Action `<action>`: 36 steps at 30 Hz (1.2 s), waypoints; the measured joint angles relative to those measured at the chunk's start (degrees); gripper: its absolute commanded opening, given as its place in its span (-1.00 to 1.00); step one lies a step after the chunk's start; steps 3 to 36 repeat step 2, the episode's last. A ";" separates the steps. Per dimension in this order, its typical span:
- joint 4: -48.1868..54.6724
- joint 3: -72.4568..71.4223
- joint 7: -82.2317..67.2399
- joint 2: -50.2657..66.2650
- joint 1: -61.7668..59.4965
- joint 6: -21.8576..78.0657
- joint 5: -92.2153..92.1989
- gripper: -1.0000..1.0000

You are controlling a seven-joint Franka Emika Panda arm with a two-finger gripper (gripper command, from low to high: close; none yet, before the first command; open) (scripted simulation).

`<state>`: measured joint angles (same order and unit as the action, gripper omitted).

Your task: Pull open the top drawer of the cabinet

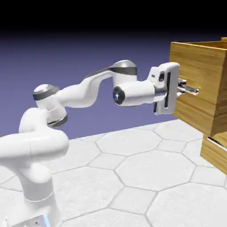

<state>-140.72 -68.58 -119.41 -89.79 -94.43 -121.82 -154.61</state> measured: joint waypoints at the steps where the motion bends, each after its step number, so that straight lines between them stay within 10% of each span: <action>1: 0.00 0.00 0.00 0.00 0.00 0.00 0.00 1.00; 36: -2.07 0.69 -0.07 -0.36 1.56 0.52 0.69 1.00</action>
